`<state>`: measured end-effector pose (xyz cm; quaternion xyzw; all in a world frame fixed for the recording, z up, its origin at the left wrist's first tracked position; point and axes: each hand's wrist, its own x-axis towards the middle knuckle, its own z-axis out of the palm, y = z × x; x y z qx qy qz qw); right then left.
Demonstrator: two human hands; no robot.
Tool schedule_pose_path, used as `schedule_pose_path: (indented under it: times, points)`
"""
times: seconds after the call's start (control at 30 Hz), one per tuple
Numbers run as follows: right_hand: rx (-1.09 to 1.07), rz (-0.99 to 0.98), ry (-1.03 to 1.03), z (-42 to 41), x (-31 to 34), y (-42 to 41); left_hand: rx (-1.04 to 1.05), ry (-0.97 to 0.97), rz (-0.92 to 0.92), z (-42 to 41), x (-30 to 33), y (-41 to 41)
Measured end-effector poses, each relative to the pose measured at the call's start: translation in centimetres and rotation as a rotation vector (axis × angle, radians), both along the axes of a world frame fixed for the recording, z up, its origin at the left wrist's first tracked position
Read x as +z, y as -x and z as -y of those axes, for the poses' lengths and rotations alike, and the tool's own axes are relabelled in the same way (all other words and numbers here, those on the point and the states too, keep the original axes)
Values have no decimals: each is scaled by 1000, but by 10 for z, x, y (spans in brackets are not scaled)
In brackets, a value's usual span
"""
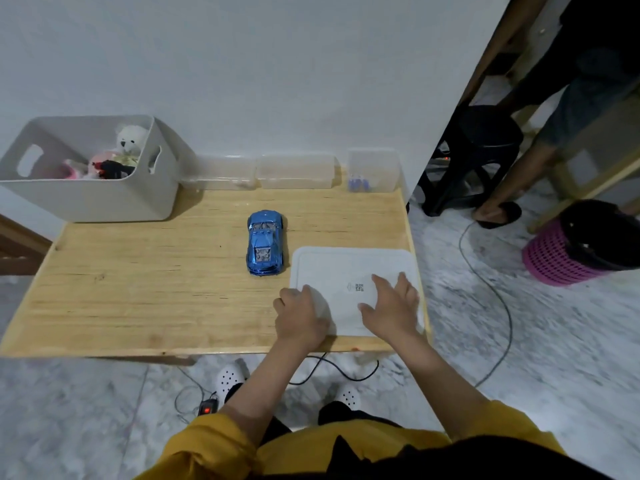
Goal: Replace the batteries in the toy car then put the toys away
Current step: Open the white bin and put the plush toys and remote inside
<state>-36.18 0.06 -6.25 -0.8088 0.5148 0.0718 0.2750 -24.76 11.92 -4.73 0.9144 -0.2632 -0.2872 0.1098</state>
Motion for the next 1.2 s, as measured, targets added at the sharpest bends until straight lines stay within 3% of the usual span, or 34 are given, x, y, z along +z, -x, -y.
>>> schedule_pose_path:
  times: [0.43,0.8,0.97,1.1,1.2]
  points:
    - [-181,-95,-48,9,6,-10,-120,30,51,-9,-3,-11]
    - [-244,25,0,5,7,3,-64,38,15,-8,0,-12]
    - [-276,71,48,1,19,8,7,151,-29,-5,12,-9]
    - [-292,190,82,6,41,5,64,246,40,6,36,-15]
    - [-266,222,225,10,64,-10,70,339,117,9,56,-28]
